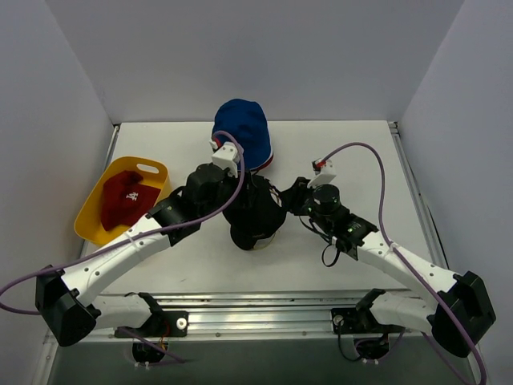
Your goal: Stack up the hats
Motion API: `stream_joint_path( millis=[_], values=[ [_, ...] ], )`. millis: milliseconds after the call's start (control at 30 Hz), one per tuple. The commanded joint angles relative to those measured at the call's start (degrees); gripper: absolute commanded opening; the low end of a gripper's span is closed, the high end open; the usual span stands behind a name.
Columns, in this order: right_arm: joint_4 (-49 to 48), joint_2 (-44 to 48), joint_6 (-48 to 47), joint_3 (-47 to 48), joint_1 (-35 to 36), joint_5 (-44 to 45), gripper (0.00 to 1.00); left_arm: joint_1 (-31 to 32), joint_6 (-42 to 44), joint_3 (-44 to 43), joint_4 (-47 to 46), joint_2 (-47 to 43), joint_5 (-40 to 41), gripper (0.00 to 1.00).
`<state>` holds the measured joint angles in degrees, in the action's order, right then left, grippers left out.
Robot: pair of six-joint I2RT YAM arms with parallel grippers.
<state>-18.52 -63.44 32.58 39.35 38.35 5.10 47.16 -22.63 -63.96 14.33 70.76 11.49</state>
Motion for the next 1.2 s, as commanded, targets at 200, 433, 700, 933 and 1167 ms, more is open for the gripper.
stream_joint_path(
  millis=[200, 433, 700, 933, 1167],
  values=[
    [-2.31, -0.98, 0.29, 1.96, 0.50, -1.94, 0.31, 0.22, 3.38, -5.03, -2.90, 3.06, -6.20, 0.66],
    [-2.92, -0.99, 1.69, -1.73, 0.50, 0.16, 0.12, 0.22, 4.53, -6.52, -3.08, 5.44, -7.62, 0.66],
    [-5.73, -1.69, 3.90, -5.86, 0.50, 3.69, 0.02, -1.36, 5.49, -14.69, 5.70, 2.19, 1.08, 0.74],
    [-7.58, -0.28, 4.86, -8.77, 0.59, 5.79, 0.05, -2.33, 3.91, -11.89, 8.44, -2.99, 4.60, 0.74],
    [-11.09, -2.21, 6.00, -11.84, 0.85, 6.06, 0.07, -9.59, -0.73, -4.34, 9.58, -8.44, 8.83, 0.73]
  ],
)
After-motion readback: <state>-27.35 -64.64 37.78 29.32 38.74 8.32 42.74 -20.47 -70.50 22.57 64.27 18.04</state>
